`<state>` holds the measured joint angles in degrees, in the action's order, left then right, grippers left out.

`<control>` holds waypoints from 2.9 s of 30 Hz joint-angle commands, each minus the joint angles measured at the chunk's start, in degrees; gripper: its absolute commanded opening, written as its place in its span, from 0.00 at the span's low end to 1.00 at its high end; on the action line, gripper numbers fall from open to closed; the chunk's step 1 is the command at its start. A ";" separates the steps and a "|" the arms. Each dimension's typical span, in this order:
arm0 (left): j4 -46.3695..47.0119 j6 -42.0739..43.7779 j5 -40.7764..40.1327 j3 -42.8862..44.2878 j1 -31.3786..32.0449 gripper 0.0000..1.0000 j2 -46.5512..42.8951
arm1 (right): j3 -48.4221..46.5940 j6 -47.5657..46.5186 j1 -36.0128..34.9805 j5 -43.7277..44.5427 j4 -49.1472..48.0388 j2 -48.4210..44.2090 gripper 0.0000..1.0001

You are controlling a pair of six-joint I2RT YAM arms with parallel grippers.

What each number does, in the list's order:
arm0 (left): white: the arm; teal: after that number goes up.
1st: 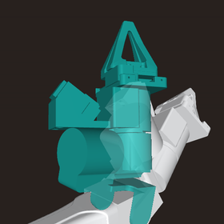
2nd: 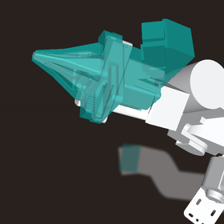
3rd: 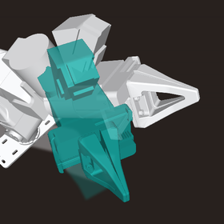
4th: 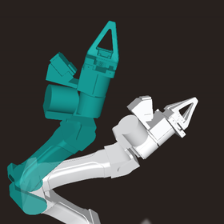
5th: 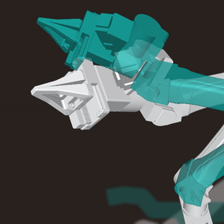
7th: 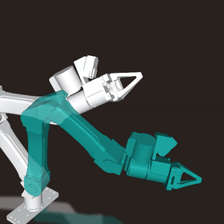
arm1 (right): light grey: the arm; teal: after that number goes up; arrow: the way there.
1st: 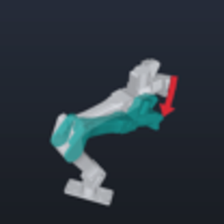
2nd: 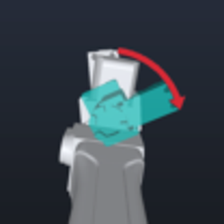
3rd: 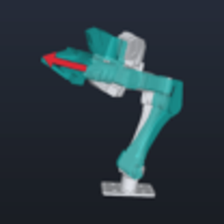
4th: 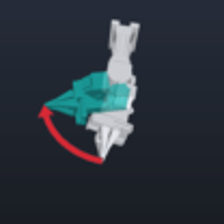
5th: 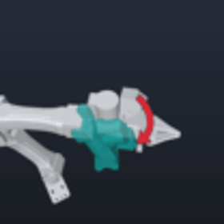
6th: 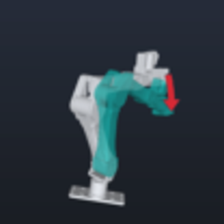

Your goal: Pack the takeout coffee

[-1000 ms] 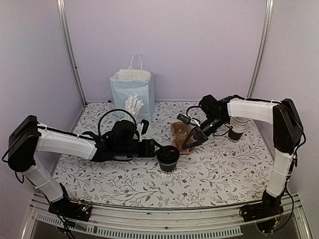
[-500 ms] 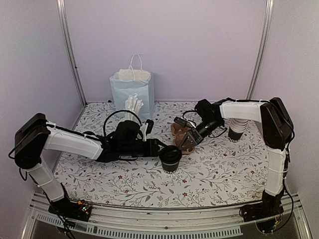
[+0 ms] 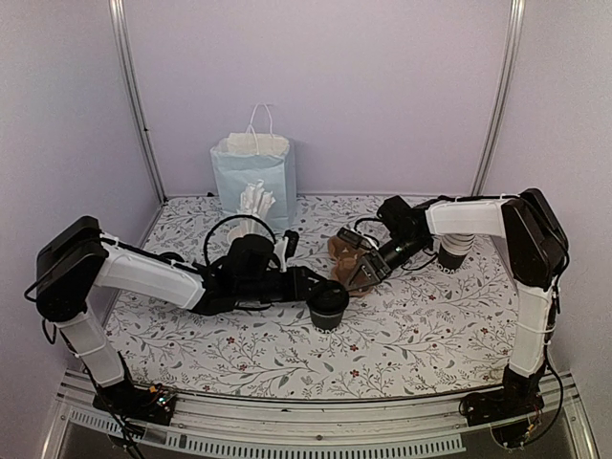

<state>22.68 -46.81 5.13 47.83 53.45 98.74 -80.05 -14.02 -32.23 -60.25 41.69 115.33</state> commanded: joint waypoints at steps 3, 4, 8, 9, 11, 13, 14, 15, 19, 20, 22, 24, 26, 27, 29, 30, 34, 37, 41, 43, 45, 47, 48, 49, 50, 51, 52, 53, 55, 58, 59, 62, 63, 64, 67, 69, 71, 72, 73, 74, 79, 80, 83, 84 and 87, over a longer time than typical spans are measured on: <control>-9.50 0.94 -2.23 -3.59 1.36 0.45 4.11 | 2.83 -2.15 -1.16 13.59 2.97 2.82 0.16; -8.97 1.63 -2.23 -3.31 1.53 0.46 3.57 | 2.37 -2.90 -1.17 11.49 3.44 2.08 0.18; -8.62 3.88 -2.64 -1.51 1.77 0.48 0.55 | 1.42 -5.79 -1.20 6.27 5.04 -2.50 0.26; -8.35 4.43 -2.91 -1.18 1.87 0.48 -0.55 | 1.39 -6.22 -1.19 5.58 5.27 -4.12 0.28; -8.15 5.41 -3.55 -0.64 1.84 0.50 -2.67 | 1.62 -7.16 -1.17 4.67 5.84 -6.22 0.33; -8.04 7.08 -4.49 -0.11 1.95 0.52 -4.47 | 2.17 -8.16 -1.12 3.98 6.14 -8.04 0.36; -7.94 8.10 -4.88 0.13 1.93 0.53 -5.40 | 2.55 -8.31 -1.12 3.84 6.20 -8.80 0.38; -8.05 8.77 -4.95 0.23 1.99 0.54 -6.21 | 2.87 -8.45 -1.18 3.83 6.30 -9.40 0.39; -7.84 9.90 -7.22 -0.38 1.99 0.57 -9.70 | 4.17 -9.30 -1.10 5.17 6.41 -10.28 0.42; -7.93 9.88 -7.31 -0.73 1.93 0.57 -10.50 | 4.15 -9.59 -1.08 5.43 6.45 -10.51 0.42; -8.30 9.35 -7.30 -1.54 2.02 0.58 -12.58 | 3.50 -10.08 -1.08 5.99 6.83 -10.89 0.43; -9.24 8.10 -7.47 -2.63 2.13 0.58 -13.99 | 2.08 -10.85 -1.08 7.41 7.08 -11.08 0.44; -11.21 5.92 -7.94 -3.36 2.22 0.58 -14.87 | 0.27 -11.32 -1.09 9.18 7.05 -11.00 0.46; -12.07 4.80 -8.27 -3.70 2.44 0.59 -15.29 | -0.86 -11.66 -1.08 9.74 7.01 -10.86 0.48; -12.56 2.86 -8.88 -4.88 3.54 0.59 -15.85 | -3.32 -12.11 -1.12 9.89 7.36 -9.96 0.54; -12.44 1.84 -9.25 -5.39 4.10 0.59 -15.93 | -4.73 -12.33 -1.15 9.72 7.73 -9.40 0.57; -11.48 -0.51 -10.40 -5.78 6.17 0.61 -13.81 | -10.19 -13.50 -2.08 9.33 9.22 -4.90 0.68; -11.22 -1.17 -10.50 -4.11 6.81 0.61 -10.90 | -13.02 -13.95 -3.68 9.40 9.94 -1.82 0.70; -9.25 -0.68 -10.83 -3.72 6.89 0.60 -9.03 | -13.24 -14.86 -4.72 8.87 11.23 0.53 0.70; -9.20 0.03 -11.33 -3.39 6.63 0.60 -8.52 | -12.15 -15.42 -4.85 8.39 11.67 0.30 0.70; -9.28 0.72 -11.23 -3.27 6.20 0.60 -8.16 | -10.52 -15.72 -4.88 8.09 11.58 -0.56 0.69; -9.32 1.08 -11.06 -3.27 5.61 0.59 -8.03 | -8.58 -15.70 -4.86 8.12 11.26 -2.31 0.68; -9.39 1.36 -10.98 -3.32 5.27 0.59 -8.04 | -7.60 -15.64 -4.86 8.27 11.11 -3.23 0.68; -9.37 1.56 -10.93 -3.31 4.91 0.59 -8.01 | -6.52 -15.47 -4.86 8.42 10.86 -4.05 0.68; -9.44 1.79 -10.86 -3.33 4.43 0.59 -7.89 | -5.41 -15.24 -4.82 8.62 10.57 -5.46 0.68; -9.36 2.11 -10.85 -3.31 4.07 0.59 -7.72 | -4.37 -14.88 -4.89 8.87 10.04 -6.73 0.68; -9.30 2.34 -10.59 -3.23 3.74 0.59 -7.50 | -2.82 -14.54 -4.84 9.02 9.68 -7.69 0.68; -9.19 2.65 -10.36 -3.15 3.38 0.59 -7.20 | -2.10 -14.35 -4.86 9.11 9.54 -9.09 0.68; -8.83 3.26 -9.73 -2.66 2.84 0.59 -6.52 | 0.01 -14.13 -4.85 9.14 9.29 -10.77 0.68; -6.98 4.74 -8.89 -2.57 2.56 0.59 -5.93 | 2.61 -14.22 -4.84 8.52 8.78 -12.95 0.68; -6.01 5.15 -8.67 -2.76 2.58 0.59 -6.07 | 3.32 -14.13 -4.86 8.57 8.44 -13.34 0.68; -2.40 6.21 -7.64 -3.73 2.61 0.59 -7.17 | 4.44 -14.06 -4.83 8.83 8.11 -14.07 0.68; -1.37 6.55 -7.14 -4.06 2.64 0.59 -7.66 | 4.65 -14.16 -4.81 8.77 8.10 -14.03 0.68; -0.40 6.86 -6.70 -4.34 2.63 0.59 -8.09 | 4.84 -14.25 -4.81 8.67 7.94 -14.00 0.68; 1.60 8.11 -4.17 -4.54 2.64 0.59 -8.69 | 5.29 -14.28 -4.82 8.57 7.51 -13.78 0.68; 1.73 8.54 -2.18 -3.62 2.67 0.59 -8.00 | 5.39 -14.28 -4.82 8.64 7.35 -13.51 0.68; 1.30 8.41 -1.00 -2.72 2.88 0.58 -6.97 | 5.43 -14.28 -4.85 8.70 7.35 -13.14 0.68; 1.35 8.34 -0.63 -2.46 3.00 0.58 -6.57 | 5.48 -14.28 -4.79 8.86 7.35 -12.97 0.68; 1.59 8.23 -0.30 -2.27 3.13 0.58 -6.14 | 5.58 -14.21 -4.79 8.98 7.35 -12.74 0.68; 1.86 8.18 -0.03 -2.18 3.27 0.58 -5.84 | 5.71 -14.35 -4.78 9.23 7.31 -12.60 0.68; 2.30 8.09 1.21 -0.74 3.88 0.57 -3.73 | 6.67 -14.37 -4.78 9.75 6.92 -12.41 0.68; 2.55 8.05 1.38 -0.31 3.99 0.57 -3.01 | 6.86 -14.37 -4.80 9.79 6.84 -12.29 0.68; 3.19 7.84 1.69 0.63 4.36 0.57 -1.56 | 7.63 -14.61 -4.77 10.56 6.33 -12.36 0.68; 3.30 7.87 1.79 0.89 4.50 0.57 -1.21 | 7.82 -14.80 -4.77 10.93 6.23 -12.49 0.68; 2.75 8.11 0.84 1.38 4.63 0.56 -1.27 | 8.74 -15.85 -4.82 11.96 5.55 -13.84 0.68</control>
<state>24.21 -39.42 5.93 47.59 57.39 97.12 -72.53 -28.36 -37.01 -49.93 48.77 102.41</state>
